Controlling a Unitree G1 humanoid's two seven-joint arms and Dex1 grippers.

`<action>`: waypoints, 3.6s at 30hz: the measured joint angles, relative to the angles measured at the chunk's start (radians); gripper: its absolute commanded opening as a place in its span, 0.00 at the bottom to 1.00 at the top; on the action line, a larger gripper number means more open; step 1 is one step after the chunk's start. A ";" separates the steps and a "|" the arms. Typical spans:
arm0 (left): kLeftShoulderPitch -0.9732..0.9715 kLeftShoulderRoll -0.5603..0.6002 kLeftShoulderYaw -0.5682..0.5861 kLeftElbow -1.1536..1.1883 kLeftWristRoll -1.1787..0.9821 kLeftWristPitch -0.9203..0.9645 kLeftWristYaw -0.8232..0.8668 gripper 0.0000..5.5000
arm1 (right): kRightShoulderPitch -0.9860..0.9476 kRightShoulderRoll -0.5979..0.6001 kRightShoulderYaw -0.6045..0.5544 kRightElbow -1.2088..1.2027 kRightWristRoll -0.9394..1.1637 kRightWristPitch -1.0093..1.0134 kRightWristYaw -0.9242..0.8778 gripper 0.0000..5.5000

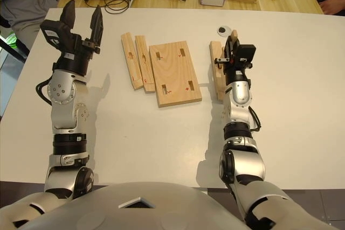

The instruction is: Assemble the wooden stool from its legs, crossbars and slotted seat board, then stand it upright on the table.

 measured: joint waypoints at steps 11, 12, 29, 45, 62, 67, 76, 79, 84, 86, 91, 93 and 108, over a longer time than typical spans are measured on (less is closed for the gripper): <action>0.000 0.000 0.001 0.000 0.001 0.002 0.003 0.57 | 0.004 -0.005 0.016 0.004 -0.008 0.001 -0.004 0.07; 0.000 0.000 0.001 0.000 0.001 0.002 0.004 0.57 | 0.008 -0.003 0.015 0.002 -0.008 -0.003 -0.004 0.14; 0.015 -0.006 0.000 0.032 0.012 -0.038 0.031 0.57 | 0.074 -0.033 0.008 -0.504 -0.009 0.208 -0.057 0.67; 0.019 -0.022 -0.006 0.046 0.015 -0.071 0.062 0.57 | -0.473 -0.253 0.019 -0.039 -0.049 0.654 -0.008 0.75; 0.021 -0.022 -0.003 0.078 0.016 -0.074 0.071 0.57 | -0.430 -0.170 0.058 -0.042 -0.076 0.596 -0.069 0.75; 0.019 -0.022 -0.002 0.079 0.015 -0.074 0.072 0.57 | -0.590 -0.180 0.026 -0.250 -0.047 0.659 -0.095 0.75; 0.019 -0.022 -0.003 0.079 0.015 -0.074 0.073 0.57 | -0.346 -0.114 0.126 0.104 -0.084 0.781 0.068 0.75; 0.019 -0.023 -0.003 0.079 0.015 -0.074 0.073 0.57 | -0.311 -0.107 0.123 0.156 -0.090 0.747 0.066 0.75; 0.019 -0.024 -0.002 0.080 0.015 -0.075 0.080 0.57 | -0.314 -0.099 0.108 0.119 -0.084 0.668 0.070 0.75; 0.019 -0.029 -0.003 0.080 0.015 -0.076 0.083 0.57 | -0.315 -0.096 0.102 0.027 -0.064 0.604 0.100 0.75; 0.025 -0.032 -0.004 0.073 0.015 -0.075 0.083 0.57 | -0.198 -0.094 0.093 -0.400 0.004 0.658 0.138 0.75; 0.025 -0.031 -0.003 0.071 0.014 -0.075 0.083 0.57 | -0.090 -0.090 0.095 -0.591 0.010 0.743 0.093 0.75; 0.073 -0.015 -0.016 0.055 0.011 -0.057 0.041 0.57 | 0.538 0.026 0.196 -1.099 -0.185 0.950 -0.183 0.75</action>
